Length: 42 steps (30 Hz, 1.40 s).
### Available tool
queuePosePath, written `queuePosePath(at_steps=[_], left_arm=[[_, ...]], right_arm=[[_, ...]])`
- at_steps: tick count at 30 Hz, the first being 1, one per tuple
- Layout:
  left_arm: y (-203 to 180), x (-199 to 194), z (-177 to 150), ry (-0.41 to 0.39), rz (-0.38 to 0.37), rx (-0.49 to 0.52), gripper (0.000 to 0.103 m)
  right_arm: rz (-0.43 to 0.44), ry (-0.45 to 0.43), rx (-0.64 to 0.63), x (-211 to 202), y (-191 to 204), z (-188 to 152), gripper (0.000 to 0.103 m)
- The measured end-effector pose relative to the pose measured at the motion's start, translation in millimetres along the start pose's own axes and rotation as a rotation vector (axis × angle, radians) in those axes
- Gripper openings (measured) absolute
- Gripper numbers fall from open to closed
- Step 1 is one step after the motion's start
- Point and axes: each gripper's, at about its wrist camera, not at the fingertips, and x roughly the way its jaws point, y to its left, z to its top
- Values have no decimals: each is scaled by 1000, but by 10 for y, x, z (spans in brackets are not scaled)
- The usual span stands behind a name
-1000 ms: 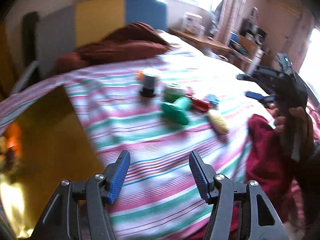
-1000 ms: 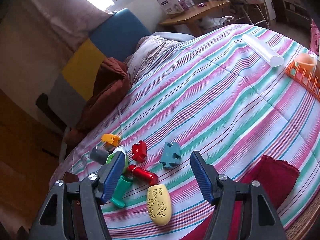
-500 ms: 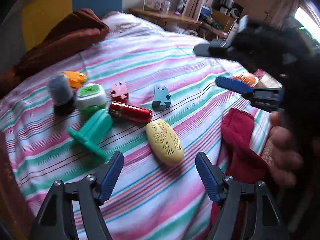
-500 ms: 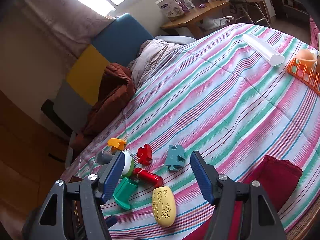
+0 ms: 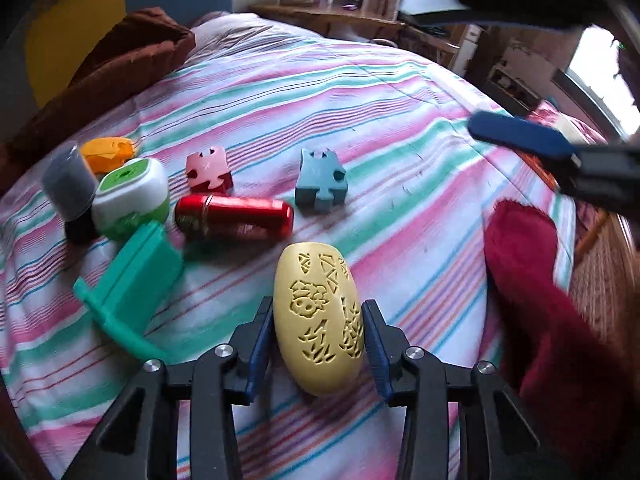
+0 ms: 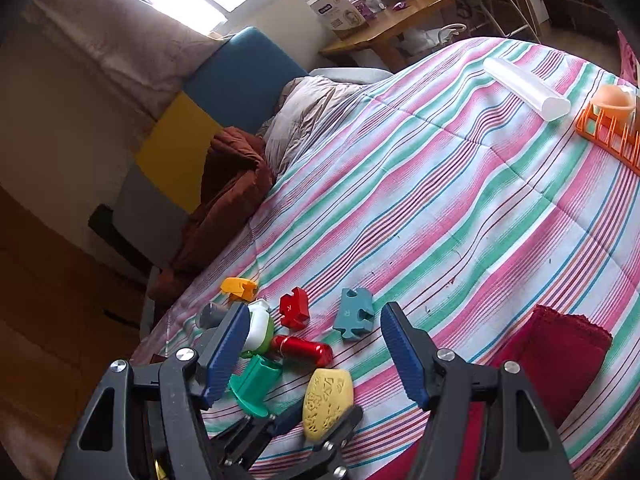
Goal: Organize rigid objects
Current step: 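Grasp the teal R puzzle piece with the right gripper while the left lifts the block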
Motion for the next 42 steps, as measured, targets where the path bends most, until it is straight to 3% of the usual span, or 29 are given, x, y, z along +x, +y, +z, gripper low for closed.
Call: queuePosePath(at_steps=[11,18,24,28,31,33,42], left_arm=[[289,-592,-858,-51,45,12,43],[590,-860,-1254,-88,72,-64,43],[649,-909,-1313,-113,68,-94,43],[661,-919,-1333,-124,60,-101,43],[679,-918,-1337,-126,50,-112,43],[673,-919,-1335,-127,53,-112,43],[654,-894,-1328,-129,79,-106,42]], right_arm=[[-99,61,7,135,-10,-25,69],[-230,198,-19,419,64,-89,67],[-310,208,-72,662,316,59,63],[-392,264,-77,1027,260,98,53],[-402,298,-86,1257,154,40,41],[-434,279,-165,1322,189,-18,38],[-493,292,-313,1417,310,-146,38]])
